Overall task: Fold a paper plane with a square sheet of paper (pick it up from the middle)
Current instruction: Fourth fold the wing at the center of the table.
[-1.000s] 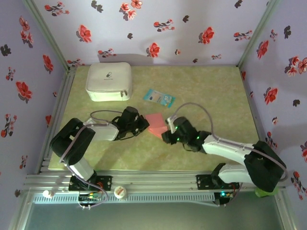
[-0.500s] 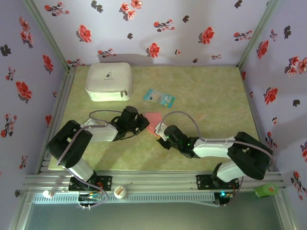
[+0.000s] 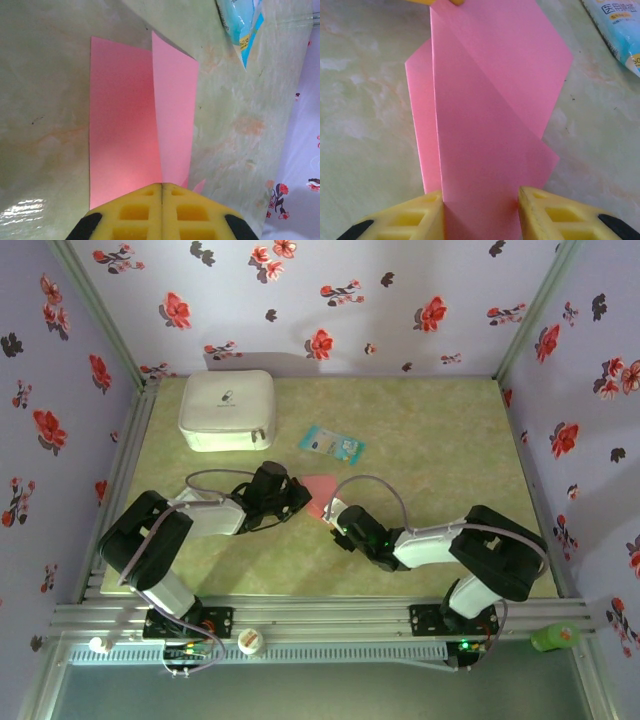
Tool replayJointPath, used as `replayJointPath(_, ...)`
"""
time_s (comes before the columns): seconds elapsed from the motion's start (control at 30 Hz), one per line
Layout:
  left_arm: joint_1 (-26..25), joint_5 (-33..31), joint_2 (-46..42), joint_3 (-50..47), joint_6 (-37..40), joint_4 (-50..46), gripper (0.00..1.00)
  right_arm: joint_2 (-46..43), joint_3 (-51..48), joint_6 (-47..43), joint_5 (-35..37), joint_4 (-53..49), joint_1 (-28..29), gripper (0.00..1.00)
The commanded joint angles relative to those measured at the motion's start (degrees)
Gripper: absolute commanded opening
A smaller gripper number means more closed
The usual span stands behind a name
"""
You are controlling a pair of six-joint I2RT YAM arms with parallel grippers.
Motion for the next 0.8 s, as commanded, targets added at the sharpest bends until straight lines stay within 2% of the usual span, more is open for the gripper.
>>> replayJointPath(0.0,-0.3,0.2,-0.9,0.7,0.1,0.9,0.0,0.1,-0.9,0.6,1.5,3.1,0.3,0.39)
replayJointPath(0.3,-0.3,0.1,-0.9,0.6,0.1,0.7,0.0,0.2,-1.7,3.6,0.8,4.6,0.3,0.3)
replayJointPath(0.4,-0.3,-0.1,-0.8,0.7,0.0,0.4,0.04,0.2,-1.9,4.6,0.4,5.1,0.3,0.23)
replayJointPath(0.5,-0.2,-0.4,-0.5,0.8,-0.1,0.3,0.1,0.6,-2.1,5.6,0.1,5.7,0.3,0.2)
replayJointPath(0.57,0.2,-0.4,-0.3,0.9,-0.4,0.3,0.26,0.8,-2.2,6.1,0.1,6.3,0.3,0.18)
replayJointPath(0.6,0.4,-0.5,-0.2,0.9,-0.5,0.3,0.3,0.9,-2.2,6.2,0.1,6.4,0.3,0.17)
replayJointPath(0.77,1.7,-0.3,-0.5,1.0,0.2,0.3,0.39,1.4,-2.2,6.1,0.0,6.5,0.3,0.17)
